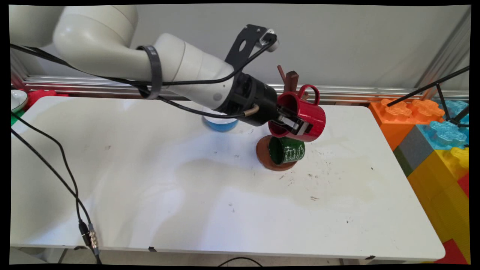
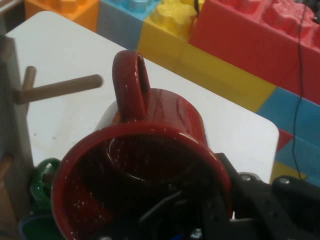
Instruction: Place the picked object on the table
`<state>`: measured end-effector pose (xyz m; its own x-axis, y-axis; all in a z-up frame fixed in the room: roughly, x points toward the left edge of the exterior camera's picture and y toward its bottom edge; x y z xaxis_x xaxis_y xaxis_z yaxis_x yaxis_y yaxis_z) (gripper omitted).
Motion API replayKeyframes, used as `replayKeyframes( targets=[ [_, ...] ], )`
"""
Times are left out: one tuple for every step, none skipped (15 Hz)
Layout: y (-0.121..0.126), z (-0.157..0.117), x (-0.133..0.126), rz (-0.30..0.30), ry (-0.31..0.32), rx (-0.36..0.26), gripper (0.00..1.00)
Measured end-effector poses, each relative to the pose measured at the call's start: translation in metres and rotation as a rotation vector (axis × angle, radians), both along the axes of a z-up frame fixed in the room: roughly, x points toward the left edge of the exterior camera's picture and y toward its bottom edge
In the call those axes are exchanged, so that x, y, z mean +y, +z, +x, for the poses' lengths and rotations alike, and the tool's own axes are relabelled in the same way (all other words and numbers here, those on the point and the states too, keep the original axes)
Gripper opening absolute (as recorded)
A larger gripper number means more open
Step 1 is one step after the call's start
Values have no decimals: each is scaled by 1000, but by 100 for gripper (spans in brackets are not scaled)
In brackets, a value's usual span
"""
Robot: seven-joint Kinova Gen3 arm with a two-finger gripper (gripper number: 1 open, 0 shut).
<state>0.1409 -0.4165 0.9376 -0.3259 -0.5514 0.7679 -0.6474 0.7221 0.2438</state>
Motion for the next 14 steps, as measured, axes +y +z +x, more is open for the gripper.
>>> replayKeyframes(
  targets=[
    [3,2,3,3,-11,-5,0],
    [5,3,4,4,-20,-11,0],
    [8,5,6,5,-34,-22,0],
    [12,10,9,7,-56,-39,0],
    [16,13,11,6,-74,-52,0],
    [21,18,12,5,-95,-68,0],
    [26,23,13,3,-117,-88,0],
    [29,28,13,1,-136,-108,0],
    [33,34,14,-4,-158,-134,0],
    [36,39,14,-7,-177,-160,0],
    [40,45,14,-10,-198,-192,0],
    [42,52,14,-13,-219,-228,0],
    [43,58,13,-15,-238,-263,0],
    [44,65,12,-18,-259,-305,0]
  ],
)
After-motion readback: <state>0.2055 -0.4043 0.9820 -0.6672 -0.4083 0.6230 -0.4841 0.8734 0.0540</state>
